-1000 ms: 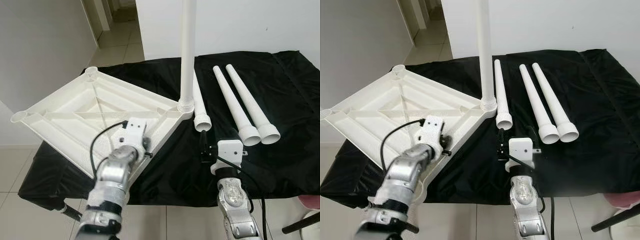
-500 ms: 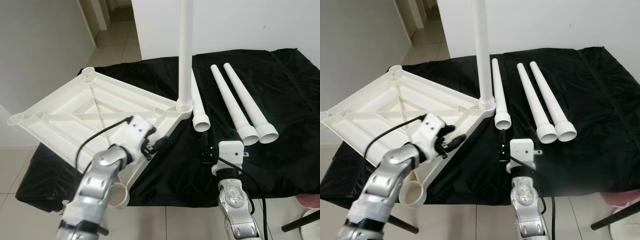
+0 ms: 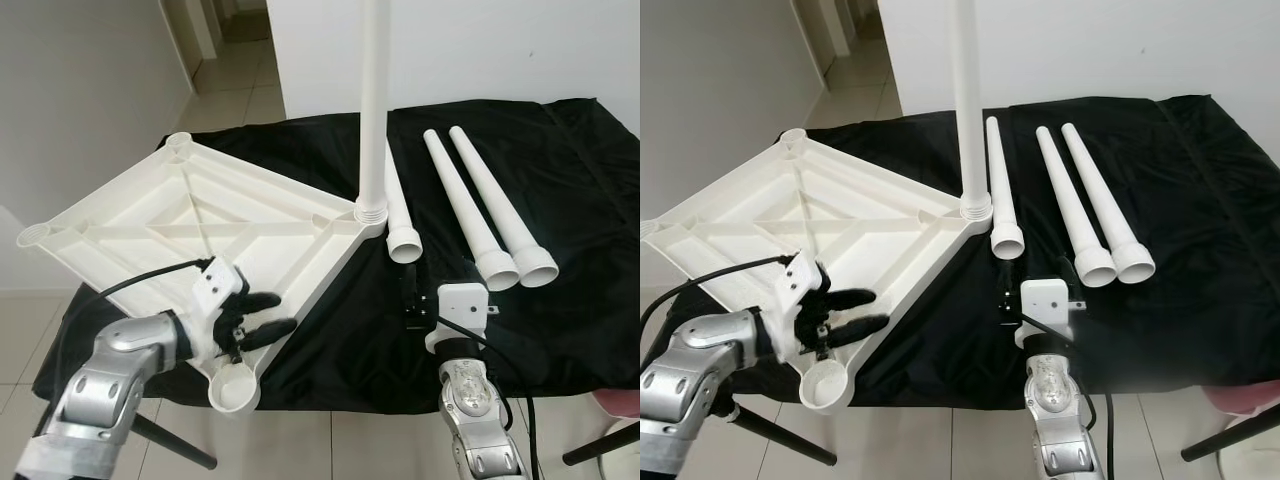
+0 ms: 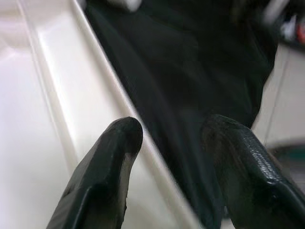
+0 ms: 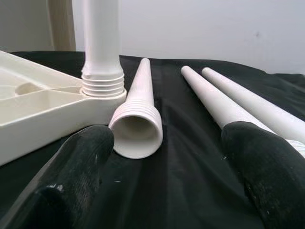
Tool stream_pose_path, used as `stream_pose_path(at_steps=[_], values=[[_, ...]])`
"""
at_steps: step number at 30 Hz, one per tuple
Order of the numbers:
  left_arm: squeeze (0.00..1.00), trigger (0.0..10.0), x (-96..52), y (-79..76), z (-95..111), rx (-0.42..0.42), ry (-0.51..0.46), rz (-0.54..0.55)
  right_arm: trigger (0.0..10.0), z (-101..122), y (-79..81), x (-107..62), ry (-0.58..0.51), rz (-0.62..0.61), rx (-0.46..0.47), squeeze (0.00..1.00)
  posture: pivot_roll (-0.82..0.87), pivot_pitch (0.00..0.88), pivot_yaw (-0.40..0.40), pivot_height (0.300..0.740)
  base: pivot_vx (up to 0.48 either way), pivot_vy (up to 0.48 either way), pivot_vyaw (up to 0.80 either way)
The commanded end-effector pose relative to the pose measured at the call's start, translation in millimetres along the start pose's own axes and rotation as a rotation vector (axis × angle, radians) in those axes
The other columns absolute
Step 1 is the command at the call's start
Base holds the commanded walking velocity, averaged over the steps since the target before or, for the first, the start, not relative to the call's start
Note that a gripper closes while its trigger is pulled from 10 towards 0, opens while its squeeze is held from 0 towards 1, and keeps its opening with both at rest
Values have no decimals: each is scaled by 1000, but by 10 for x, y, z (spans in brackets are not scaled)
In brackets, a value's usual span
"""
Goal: Building children table
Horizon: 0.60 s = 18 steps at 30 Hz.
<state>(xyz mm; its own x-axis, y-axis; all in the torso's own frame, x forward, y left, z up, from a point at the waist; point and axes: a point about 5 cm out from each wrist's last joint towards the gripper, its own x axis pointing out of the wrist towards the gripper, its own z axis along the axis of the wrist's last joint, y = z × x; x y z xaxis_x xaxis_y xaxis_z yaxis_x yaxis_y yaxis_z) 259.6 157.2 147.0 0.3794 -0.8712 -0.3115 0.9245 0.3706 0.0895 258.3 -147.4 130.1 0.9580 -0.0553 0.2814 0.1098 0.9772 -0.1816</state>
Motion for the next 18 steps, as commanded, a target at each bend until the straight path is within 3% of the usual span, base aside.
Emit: stream_pose_path(at_steps=[1, 2, 7, 8, 18], values=[[0, 10000, -64, -17, -70, 18, 46, -51, 10000, -35, 20, -27, 14, 7, 12, 0, -70, 36, 112, 740, 0, 0, 0], [1000, 10000, -114, -7, -73, 18, 53, -56, 10000, -41, 22, -34, 16, 7, 12, 0, -68, 37, 113, 740, 0, 0, 0], [1000, 10000, -201, 15, -76, 25, 76, -62, 10000, -46, 25, -42, 19, 5, 14, 0, -65, 39, 116, 740, 0, 0, 0], [0, 10000, -242, 42, -96, 27, 102, -54, 10000, -48, 25, -44, 20, 4, 14, 0, -65, 39, 116, 740, 0, 0, 0], [0, 10000, -491, 143, -126, 7, 194, -109, 10000, -66, 40, -38, 23, 9, 17, 0, -50, 42, 122, 740, 0, 0, 0]])
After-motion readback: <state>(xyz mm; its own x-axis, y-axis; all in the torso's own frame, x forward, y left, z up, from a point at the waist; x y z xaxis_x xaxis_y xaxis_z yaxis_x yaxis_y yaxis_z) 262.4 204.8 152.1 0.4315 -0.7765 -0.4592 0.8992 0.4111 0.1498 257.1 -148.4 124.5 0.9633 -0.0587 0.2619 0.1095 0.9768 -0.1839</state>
